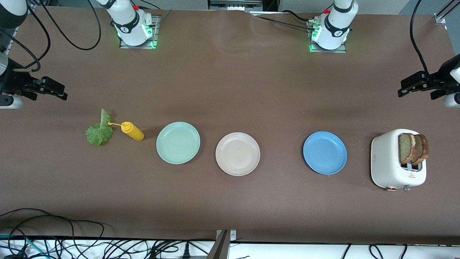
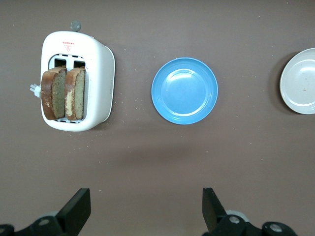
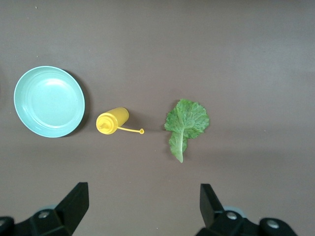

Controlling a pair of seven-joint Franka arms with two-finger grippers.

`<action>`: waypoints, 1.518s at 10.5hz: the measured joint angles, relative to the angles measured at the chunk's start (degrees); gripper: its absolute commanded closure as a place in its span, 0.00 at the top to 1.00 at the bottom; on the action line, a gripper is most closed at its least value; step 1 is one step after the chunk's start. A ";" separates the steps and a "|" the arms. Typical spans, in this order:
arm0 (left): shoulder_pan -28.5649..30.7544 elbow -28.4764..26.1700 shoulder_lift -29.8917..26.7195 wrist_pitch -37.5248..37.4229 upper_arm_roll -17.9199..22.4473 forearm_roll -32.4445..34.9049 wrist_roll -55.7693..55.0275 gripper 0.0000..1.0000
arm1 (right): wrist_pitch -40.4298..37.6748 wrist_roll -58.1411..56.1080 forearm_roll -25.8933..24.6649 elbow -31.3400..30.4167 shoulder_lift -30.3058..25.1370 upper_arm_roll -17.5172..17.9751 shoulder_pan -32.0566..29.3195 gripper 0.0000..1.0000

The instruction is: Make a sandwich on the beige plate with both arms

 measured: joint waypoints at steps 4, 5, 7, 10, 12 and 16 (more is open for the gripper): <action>0.00 0.00 0.00 0.00 -0.03 0.00 0.00 1.00 | 0.84 0.00 0.00 0.00 0.03 0.00 0.00 1.00; 0.00 0.00 0.00 0.00 -0.04 0.00 0.00 1.00 | 0.90 0.00 0.00 0.00 0.05 0.00 0.00 1.00; 0.00 0.00 0.04 -0.22 -0.04 0.00 0.00 1.00 | 0.95 0.00 0.00 0.00 0.05 0.00 0.00 1.00; -0.01 -0.08 0.77 -0.51 -0.04 0.00 0.00 1.00 | 0.97 0.00 0.00 0.00 0.05 0.09 0.01 1.00; -0.04 -0.23 2.20 -0.54 -0.11 0.00 0.00 1.00 | 0.99 0.00 0.00 0.00 0.06 0.11 0.01 1.00; -0.02 -0.23 4.90 -0.47 -0.04 0.54 0.00 1.00 | 1.16 0.00 0.00 0.22 0.05 0.22 0.03 1.00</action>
